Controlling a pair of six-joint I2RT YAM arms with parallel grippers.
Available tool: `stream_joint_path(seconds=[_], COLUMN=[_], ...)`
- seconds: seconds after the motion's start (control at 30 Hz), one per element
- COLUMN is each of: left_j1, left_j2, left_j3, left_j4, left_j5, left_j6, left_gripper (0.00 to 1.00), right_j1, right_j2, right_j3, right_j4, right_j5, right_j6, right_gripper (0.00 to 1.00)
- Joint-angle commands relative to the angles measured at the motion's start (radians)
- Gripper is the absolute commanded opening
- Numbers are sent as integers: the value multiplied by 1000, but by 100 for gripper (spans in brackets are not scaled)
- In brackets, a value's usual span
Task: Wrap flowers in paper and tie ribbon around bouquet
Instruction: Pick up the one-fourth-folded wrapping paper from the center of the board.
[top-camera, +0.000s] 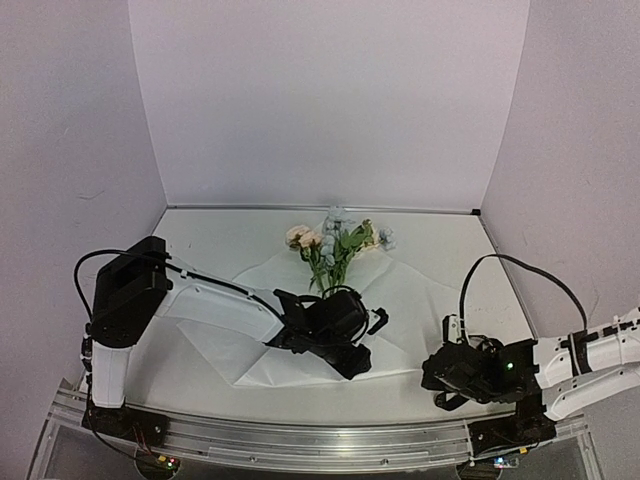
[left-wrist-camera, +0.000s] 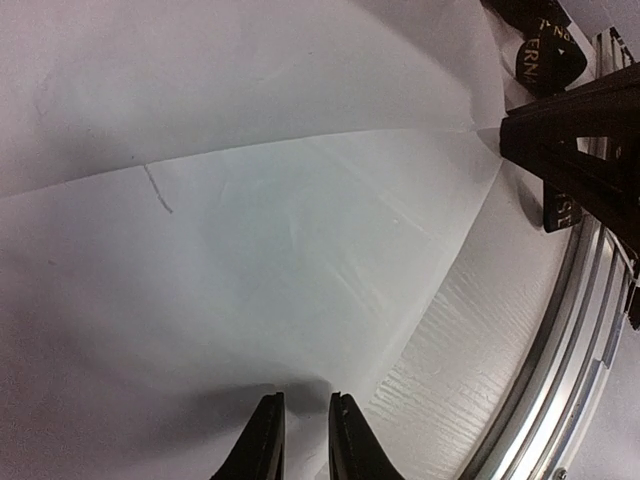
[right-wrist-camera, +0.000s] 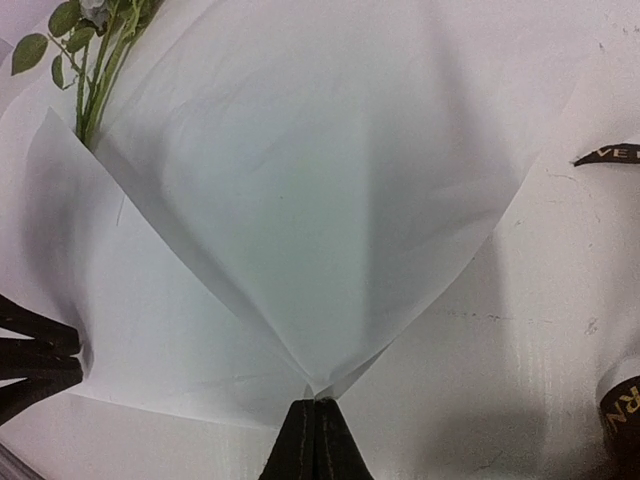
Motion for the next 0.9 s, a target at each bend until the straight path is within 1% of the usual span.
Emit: stream_joint_path(seconds=[0.0, 0.33, 0.5, 0.67, 0.77, 0.87], left_j1=[-22, -24, -23, -23, -23, -23], left_j2=[56, 89, 100, 107, 106, 95], left_j3=[82, 78, 81, 72, 61, 50], left_j4=[-23, -7, -13, -16, -3, 14], left_j5=[0, 11, 19, 25, 31, 34], left_j6=[59, 80, 86, 83, 71, 61], left_gripper=[16, 14, 14, 14, 14, 14], right_j1=[-1, -1, -1, -1, 0, 0], right_j2=[-23, -42, -28, -29, -36, -52], right_j3=[39, 114, 183, 237, 260, 245], right_j4=[-86, -215, -281, -306, -324, -319], right_j5=[19, -12, -69, -121, -113, -82], right_j6=[-73, -182, -285, -392, -423, -411], right_gripper=[0, 0, 0, 0, 0, 0])
